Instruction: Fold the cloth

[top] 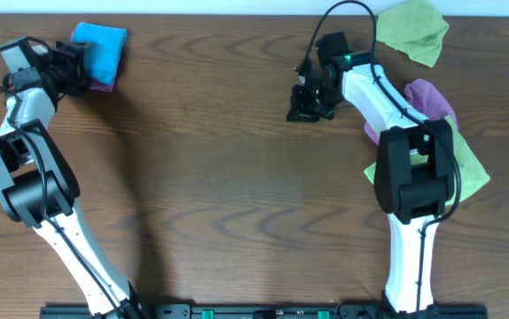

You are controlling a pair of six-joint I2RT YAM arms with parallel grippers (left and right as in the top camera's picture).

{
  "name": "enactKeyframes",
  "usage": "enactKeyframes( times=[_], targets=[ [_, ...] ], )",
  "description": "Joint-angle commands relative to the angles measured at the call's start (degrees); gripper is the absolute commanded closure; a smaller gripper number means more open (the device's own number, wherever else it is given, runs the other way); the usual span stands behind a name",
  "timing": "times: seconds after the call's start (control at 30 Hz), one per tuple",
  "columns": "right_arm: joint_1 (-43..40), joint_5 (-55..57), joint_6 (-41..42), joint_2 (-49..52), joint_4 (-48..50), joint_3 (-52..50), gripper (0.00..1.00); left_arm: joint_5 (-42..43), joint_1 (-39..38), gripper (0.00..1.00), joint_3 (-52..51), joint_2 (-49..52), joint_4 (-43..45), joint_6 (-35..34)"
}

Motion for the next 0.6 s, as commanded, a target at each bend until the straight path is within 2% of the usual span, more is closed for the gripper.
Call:
enactKeyframes(
  times=[0.0,0.23,0.37,0.5,0.57],
  targets=[
    [0.48,-0.44,-0.13,-2.40,0.13,1.14,0.98,-1.14,1.31,0.05,0.90,-1.09,-1.86,-0.57],
    [0.48,-0.46,-0.15,-2.40,0.57,1.14,0.99,-1.25,2.71,0.05,0.90,-3.80,-3.98,-0.22],
    [0.26,-0.44,-0.17,-2.64,0.17,1.18,0.99,-4.50,3.85,0.05,0.90,-8.57,-9.49,3.69],
    [-0.61,1.97,-1.73,-5.20,-1.97,1.99,0.99,-6.14,4.57,0.04,0.90,-16.81,-20.35,17.11],
    [-1.11,6.38,-1.92,-7.21,-3.98,2.38,0.99,-10.69,3.61,0.05,0.90,-21.27,-27.80,24.61]
  ],
)
